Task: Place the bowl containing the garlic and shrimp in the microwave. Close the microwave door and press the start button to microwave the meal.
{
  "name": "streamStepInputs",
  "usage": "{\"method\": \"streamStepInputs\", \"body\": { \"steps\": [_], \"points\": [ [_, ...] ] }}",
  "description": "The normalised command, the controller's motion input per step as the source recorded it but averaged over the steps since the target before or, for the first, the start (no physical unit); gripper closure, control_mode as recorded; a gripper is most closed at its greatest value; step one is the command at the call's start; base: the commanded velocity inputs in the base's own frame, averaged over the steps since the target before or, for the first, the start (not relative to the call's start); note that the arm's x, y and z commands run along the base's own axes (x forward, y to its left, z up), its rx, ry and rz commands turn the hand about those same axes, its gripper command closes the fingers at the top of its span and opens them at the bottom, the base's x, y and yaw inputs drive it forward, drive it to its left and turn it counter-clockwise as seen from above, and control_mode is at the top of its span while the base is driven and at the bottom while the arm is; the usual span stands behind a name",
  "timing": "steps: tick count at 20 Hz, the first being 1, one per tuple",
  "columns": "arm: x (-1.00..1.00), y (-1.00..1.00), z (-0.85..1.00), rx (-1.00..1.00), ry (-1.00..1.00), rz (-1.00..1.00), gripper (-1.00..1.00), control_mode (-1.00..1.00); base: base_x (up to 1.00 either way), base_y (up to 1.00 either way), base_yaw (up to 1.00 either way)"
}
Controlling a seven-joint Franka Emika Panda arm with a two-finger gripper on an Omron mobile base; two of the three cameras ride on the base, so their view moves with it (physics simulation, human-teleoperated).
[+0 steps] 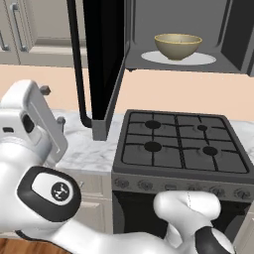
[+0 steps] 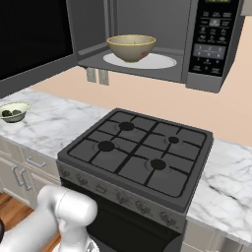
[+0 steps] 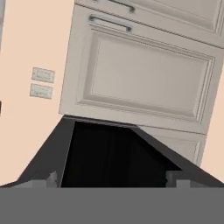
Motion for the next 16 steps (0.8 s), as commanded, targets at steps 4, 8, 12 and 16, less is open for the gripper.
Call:
{"method": "streamStepInputs", "body": {
  "steps": [4, 8, 12, 16],
  "points": [
    [0.61, 0.37, -0.03, -0.10, 0.02, -0.15, -1.00, -1.00, 0.00, 0.00, 0.00],
    [0.57, 0.26, -0.04, -0.09, 0.00, -0.17, -1.00, -1.00, 0.00, 0.00, 0.00],
    [0.49, 0.02, -0.01, -0.05, 0.00, -0.23, -1.00, -1.00, 0.00, 0.00, 0.00],
    [0.49, -0.01, 0.00, -0.02, 0.00, -0.27, -1.00, -1.00, 0.00, 0.00, 0.00]
  ]
}}
